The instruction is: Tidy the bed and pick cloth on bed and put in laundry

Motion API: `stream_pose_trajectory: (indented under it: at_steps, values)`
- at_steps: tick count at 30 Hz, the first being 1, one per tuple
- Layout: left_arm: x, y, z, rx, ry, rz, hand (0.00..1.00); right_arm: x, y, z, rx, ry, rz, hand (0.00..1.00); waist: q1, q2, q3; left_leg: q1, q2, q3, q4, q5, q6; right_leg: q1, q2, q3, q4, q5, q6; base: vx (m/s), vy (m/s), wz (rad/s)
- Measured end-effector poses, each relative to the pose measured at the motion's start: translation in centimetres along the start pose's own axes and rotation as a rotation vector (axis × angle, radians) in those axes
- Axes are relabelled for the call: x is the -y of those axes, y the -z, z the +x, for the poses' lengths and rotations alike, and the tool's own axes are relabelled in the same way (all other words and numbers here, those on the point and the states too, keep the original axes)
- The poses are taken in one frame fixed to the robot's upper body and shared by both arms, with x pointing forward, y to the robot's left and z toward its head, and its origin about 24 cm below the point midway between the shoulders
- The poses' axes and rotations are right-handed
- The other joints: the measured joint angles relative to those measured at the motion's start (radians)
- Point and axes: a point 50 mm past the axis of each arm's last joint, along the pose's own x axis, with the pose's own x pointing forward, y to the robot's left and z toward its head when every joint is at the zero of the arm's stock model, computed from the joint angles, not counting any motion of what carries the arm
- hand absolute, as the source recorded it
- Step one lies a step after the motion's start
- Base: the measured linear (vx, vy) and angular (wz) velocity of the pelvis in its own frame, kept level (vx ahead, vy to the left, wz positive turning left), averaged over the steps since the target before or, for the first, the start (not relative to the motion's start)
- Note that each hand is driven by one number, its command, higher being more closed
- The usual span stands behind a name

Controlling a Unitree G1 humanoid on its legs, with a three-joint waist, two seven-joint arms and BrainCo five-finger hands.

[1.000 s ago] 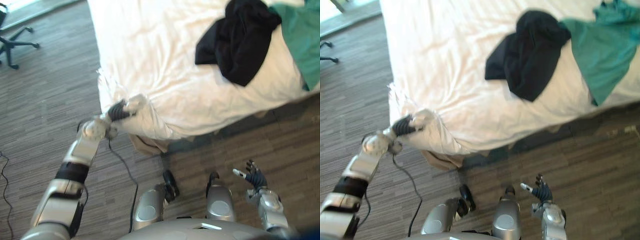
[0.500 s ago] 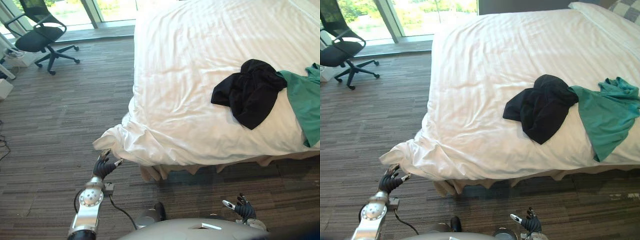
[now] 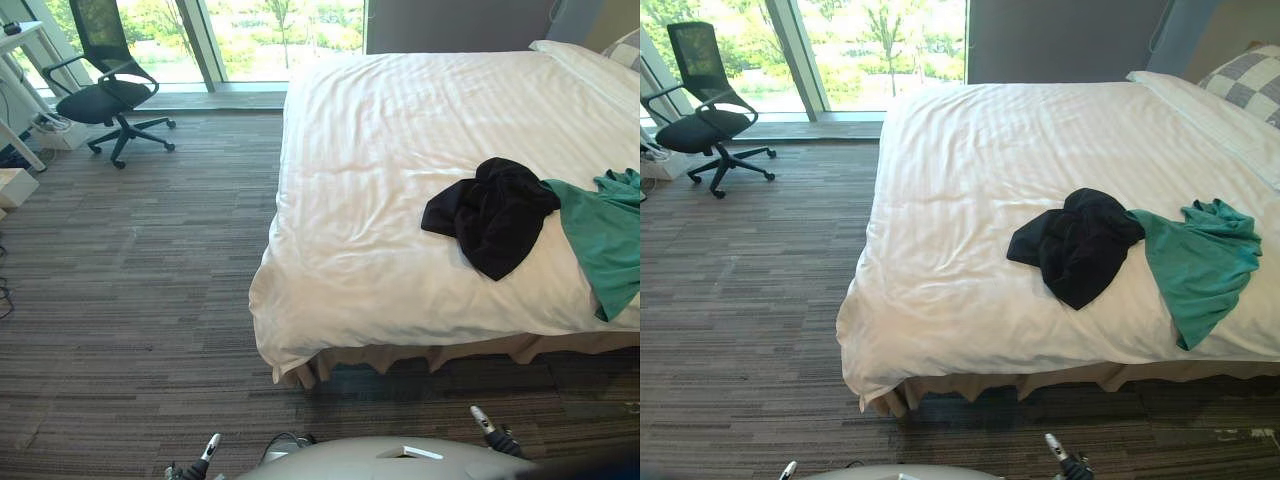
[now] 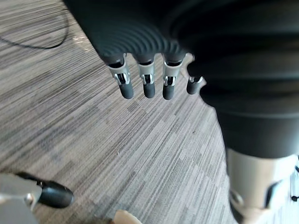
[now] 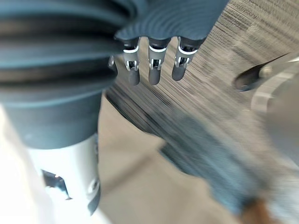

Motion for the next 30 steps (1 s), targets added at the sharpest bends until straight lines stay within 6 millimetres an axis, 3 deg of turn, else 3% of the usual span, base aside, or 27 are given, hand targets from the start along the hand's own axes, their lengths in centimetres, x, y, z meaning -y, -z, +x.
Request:
stream_pose_trajectory:
  at_steps: [4,8,9,12,16,17,18,21,23,26,30]
  values:
    - [0.9,-1.2,0.5,0.031,0.049,0.003,0.00,0.3,-4.6,1.0,0.166,0.013,0.106,0.00,-0.001,0.001,0.000,0.006,-0.002,0.009,0.000,-0.006,0.002,0.018,0.002,0.000,-0.031,0.016,0.002,0.00,0.010,-0.04]
    - [2.6,-2.9,0.5,0.128,0.132,0.014,0.00,-1.8,-11.7,1.1,0.450,-0.121,0.082,0.00,-0.001,0.014,0.002,0.012,-0.012,0.009,0.000,-0.016,0.004,0.025,0.000,0.003,-0.036,0.017,0.003,0.05,0.014,-0.06]
    - [2.9,-3.2,0.5,0.137,0.144,0.005,0.00,-2.1,-12.6,1.1,0.484,-0.142,0.069,0.00,-0.001,0.013,0.002,0.012,-0.015,0.006,0.000,-0.017,0.004,0.028,-0.001,0.001,-0.040,0.017,0.003,0.08,0.008,0.17]
    - [4.0,-4.1,0.3,0.190,0.227,0.033,0.00,-5.3,-17.0,-0.2,0.686,-0.285,-0.045,0.00,-0.001,0.000,0.014,0.009,-0.027,-0.022,0.000,-0.021,0.003,0.048,-0.001,-0.016,-0.058,0.017,0.003,0.10,-0.003,0.24]
    - [4.5,-4.2,-0.1,0.212,0.281,0.075,0.00,-9.1,-20.5,-1.9,0.820,-0.467,-0.184,0.00,-0.001,-0.012,0.024,-0.004,-0.031,-0.052,0.003,-0.020,0.003,0.051,-0.001,-0.031,-0.060,0.017,0.003,0.07,-0.016,0.25]
    - [4.2,-3.9,-0.2,0.207,0.277,0.080,0.00,-10.9,-21.4,-2.6,0.855,-0.541,-0.232,1.00,-0.001,-0.015,0.027,-0.005,-0.031,-0.061,0.005,-0.020,0.003,0.052,0.000,-0.031,-0.059,0.017,0.003,0.08,-0.021,0.15]
    - [3.9,-3.6,-0.2,0.199,0.272,0.089,0.00,-12.8,-22.0,-3.3,0.882,-0.622,-0.288,1.00,0.000,-0.024,0.032,-0.005,-0.030,-0.064,0.006,-0.020,0.003,0.053,0.000,-0.031,-0.057,0.017,0.003,0.07,-0.021,0.14]
    - [3.3,-2.9,-0.4,0.181,0.267,0.111,0.00,-18.1,-22.1,-5.7,0.927,-0.842,-0.448,1.00,0.012,-0.037,0.040,-0.006,-0.028,-0.086,0.007,-0.019,0.004,0.062,0.002,-0.034,-0.050,0.022,0.002,0.07,-0.029,0.16]
    - [3.4,-2.7,-0.4,0.179,0.274,0.119,0.00,-19.7,-21.5,-6.3,0.916,-0.909,-0.509,1.00,0.018,-0.038,0.045,-0.003,-0.020,-0.095,0.007,-0.019,0.005,0.067,0.007,-0.038,-0.050,0.031,-0.001,0.04,-0.026,0.25]
    - [3.5,-2.5,-0.6,0.175,0.284,0.131,0.00,-23.3,-19.3,-7.6,0.864,-1.063,-0.647,1.00,0.033,-0.031,0.065,-0.002,-0.004,-0.124,0.007,-0.018,0.006,0.080,0.021,-0.058,-0.050,0.062,-0.004,0.03,-0.020,0.30]
    - [3.2,-2.2,-0.6,0.167,0.284,0.138,0.00,-27.7,-16.0,-9.6,0.792,-1.232,-0.735,1.00,0.078,-0.044,0.101,-0.012,-0.008,-0.150,0.024,-0.018,0.006,0.090,0.021,-0.058,-0.047,0.077,0.004,0.03,-0.008,0.18]
